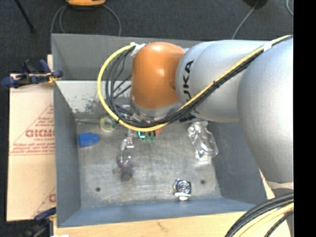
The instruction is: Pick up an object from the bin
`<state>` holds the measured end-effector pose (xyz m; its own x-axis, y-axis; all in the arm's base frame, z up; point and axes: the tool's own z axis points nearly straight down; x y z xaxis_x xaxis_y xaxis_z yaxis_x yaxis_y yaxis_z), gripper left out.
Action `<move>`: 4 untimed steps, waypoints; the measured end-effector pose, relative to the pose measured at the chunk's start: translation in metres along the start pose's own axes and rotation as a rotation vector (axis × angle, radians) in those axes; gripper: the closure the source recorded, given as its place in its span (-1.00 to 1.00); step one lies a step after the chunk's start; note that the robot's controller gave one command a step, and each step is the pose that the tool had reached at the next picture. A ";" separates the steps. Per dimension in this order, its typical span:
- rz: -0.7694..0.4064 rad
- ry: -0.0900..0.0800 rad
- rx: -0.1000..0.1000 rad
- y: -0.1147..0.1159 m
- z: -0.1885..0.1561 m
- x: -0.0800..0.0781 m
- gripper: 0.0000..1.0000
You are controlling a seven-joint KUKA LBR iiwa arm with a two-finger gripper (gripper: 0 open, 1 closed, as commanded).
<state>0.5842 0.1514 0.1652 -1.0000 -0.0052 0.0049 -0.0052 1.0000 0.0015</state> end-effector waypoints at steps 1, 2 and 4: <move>0.053 0.002 0.002 -0.043 0.032 0.057 -1.00; -0.081 -0.005 0.003 -0.031 0.072 0.045 -1.00; -0.165 -0.015 0.002 -0.035 -0.046 0.069 1.00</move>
Offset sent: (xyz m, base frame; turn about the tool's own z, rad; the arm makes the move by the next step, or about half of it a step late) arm -0.0541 -0.0405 -0.0295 0.0506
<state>0.5156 0.1163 0.2119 -0.9855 -0.1694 -0.0097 -0.1694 0.9855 -0.0013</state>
